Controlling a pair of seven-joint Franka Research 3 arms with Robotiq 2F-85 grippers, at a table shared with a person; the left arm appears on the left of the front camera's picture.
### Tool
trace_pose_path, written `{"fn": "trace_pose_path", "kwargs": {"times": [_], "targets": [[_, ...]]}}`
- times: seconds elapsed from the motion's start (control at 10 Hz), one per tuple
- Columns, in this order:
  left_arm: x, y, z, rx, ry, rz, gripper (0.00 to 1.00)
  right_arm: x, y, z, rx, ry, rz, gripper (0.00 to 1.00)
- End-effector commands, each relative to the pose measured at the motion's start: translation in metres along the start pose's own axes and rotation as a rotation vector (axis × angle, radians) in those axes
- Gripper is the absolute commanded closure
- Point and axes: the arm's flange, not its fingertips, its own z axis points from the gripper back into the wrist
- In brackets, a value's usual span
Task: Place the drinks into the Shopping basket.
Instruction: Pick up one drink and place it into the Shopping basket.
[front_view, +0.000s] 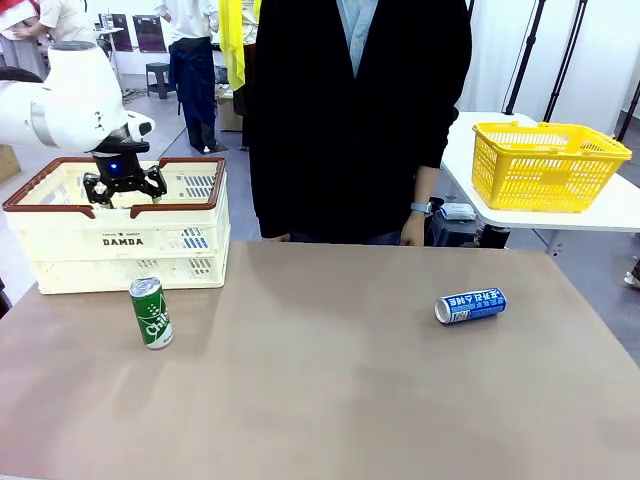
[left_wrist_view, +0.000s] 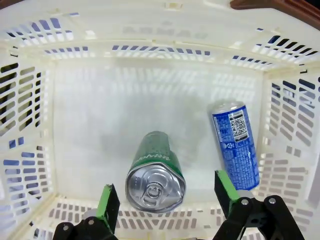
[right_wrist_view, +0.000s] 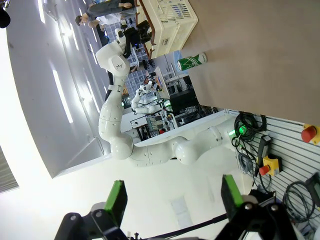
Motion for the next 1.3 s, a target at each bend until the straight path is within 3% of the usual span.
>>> {"fn": "trace_pose_path", "kwargs": {"times": [0.0, 0.2, 0.4, 0.6, 0.7, 0.8, 1.0, 1.2], "targets": [[0.005, 0.006, 0.009, -0.023, -0.006, -0.007, 0.0, -0.001, 0.0, 0.004, -0.009, 0.007, 0.022, 0.0], [0.005, 0.026, 0.074, -0.175, -0.026, -0.022, 0.0, -0.001, 0.0, 0.004, -0.009, 0.007, 0.022, 0.0], [-0.01, 0.066, 0.174, -0.34, 0.04, -0.077, 0.0, -0.001, 0.0, 0.004, -0.009, 0.007, 0.022, 0.0], [-0.043, 0.114, 0.239, -0.645, 0.135, -0.187, 0.0, -0.001, 0.0, 0.004, -0.009, 0.007, 0.022, 0.0], [-0.076, 0.143, 0.253, -0.914, 0.19, -0.302, 0.0, -0.001, 0.0, 0.004, -0.009, 0.007, 0.022, 0.0], [-0.107, 0.167, 0.252, -1.075, 0.195, -0.366, 0.0, -0.001, 0.0, 0.004, -0.009, 0.007, 0.022, 0.0], [-0.157, 0.215, 0.228, -1.261, 0.169, -0.376, 0.0, -0.001, 0.0, 0.004, -0.009, 0.007, 0.022, 0.0], [-0.198, 0.255, 0.184, -1.394, 0.089, -0.283, 0.0, -0.001, 0.0, 0.004, -0.009, 0.007, 0.022, 0.0]]}}
